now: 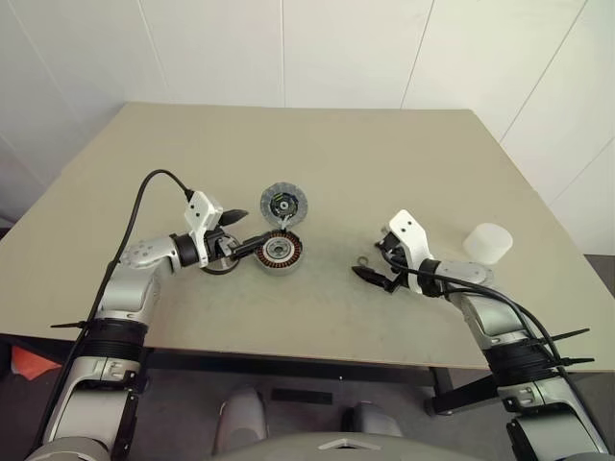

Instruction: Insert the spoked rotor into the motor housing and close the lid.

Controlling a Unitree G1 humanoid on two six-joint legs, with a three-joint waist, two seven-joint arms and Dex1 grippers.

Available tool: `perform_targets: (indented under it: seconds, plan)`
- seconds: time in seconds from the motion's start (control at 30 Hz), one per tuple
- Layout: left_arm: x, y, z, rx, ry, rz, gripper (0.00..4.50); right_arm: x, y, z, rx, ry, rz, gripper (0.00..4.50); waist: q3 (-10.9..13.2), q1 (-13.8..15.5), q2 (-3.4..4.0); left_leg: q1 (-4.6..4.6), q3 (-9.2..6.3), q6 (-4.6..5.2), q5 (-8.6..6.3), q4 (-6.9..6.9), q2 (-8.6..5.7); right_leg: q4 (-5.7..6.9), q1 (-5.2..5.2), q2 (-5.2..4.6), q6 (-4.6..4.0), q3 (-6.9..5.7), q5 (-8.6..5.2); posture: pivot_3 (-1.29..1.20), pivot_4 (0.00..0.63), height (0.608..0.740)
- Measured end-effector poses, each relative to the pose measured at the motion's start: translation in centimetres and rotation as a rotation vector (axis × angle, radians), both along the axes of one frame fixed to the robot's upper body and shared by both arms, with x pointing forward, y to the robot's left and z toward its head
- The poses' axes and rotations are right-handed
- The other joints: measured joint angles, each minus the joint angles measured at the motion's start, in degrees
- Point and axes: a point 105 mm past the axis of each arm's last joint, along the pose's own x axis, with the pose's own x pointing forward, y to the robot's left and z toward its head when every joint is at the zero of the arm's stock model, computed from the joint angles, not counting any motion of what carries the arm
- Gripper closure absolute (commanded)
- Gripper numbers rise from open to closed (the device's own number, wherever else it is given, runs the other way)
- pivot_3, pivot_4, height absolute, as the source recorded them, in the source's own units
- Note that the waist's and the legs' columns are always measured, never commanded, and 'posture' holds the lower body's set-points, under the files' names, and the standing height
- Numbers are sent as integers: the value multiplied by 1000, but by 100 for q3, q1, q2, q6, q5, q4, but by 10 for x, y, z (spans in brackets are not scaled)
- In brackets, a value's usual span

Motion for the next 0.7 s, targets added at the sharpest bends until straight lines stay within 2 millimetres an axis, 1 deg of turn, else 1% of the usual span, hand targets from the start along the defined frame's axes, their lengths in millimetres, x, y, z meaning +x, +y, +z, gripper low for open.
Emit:
perform_targets:
  seconds: [0.1, 0.13, 0.17, 0.23, 0.4, 0.6, 0.7]
  plan:
    - [0, 0, 0, 1, 0, 0, 16, 0, -1, -1, 0, -10, 0, 0, 0, 1, 0, 2, 0, 0, 0, 0, -1, 0, 3, -1, 0, 0, 0, 0, 0, 740]
    - [0, 0, 0, 1, 0, 0, 0, 0, -1, -2, 0, -13, -1, 291, 0, 3, -1, 3, 0, 0, 0, 0, -1, 0, 5, -1, 0, 0, 0, 0, 0, 740]
    - [0, 0, 0, 2, 0, 0, 0, -1, -1, -2, 1, -14, -2, 386, -1, 4, -1, 4, 0, 0, 0, 0, -1, 0, 6, -2, 0, 0, 0, 0, 0, 740]
    - [0, 0, 0, 2, 0, 0, 0, -2, 1, -3, 4, -14, 10, 908, -1, 5, -1, 6, 0, 0, 0, 0, -2, 0, 8, -3, 0, 0, 0, 0, 0, 740]
    - [0, 1, 0, 2, 0, 0, 0, -4, 3, -5, 10, -6, 24, 2587, -1, 7, -1, 11, 0, 0, 0, 0, -5, 0, 15, -7, 3, -1, -1, 0, 0, 740]
    - [0, 1, 0, 4, 0, 0, 0, -2, 2, -6, 7, -6, 16, 2587, -2, 9, -3, 14, 0, 0, 0, 0, -5, 0, 18, -8, 22, -1, -13, 0, 0, 740]
    - [0, 1, 0, 4, 0, 1, 0, -2, 2, -6, 9, -5, 17, 3151, -2, 8, -3, 15, -1, 0, 0, 0, -5, 0, 18, -8, 21, -2, -12, 0, 0, 740]
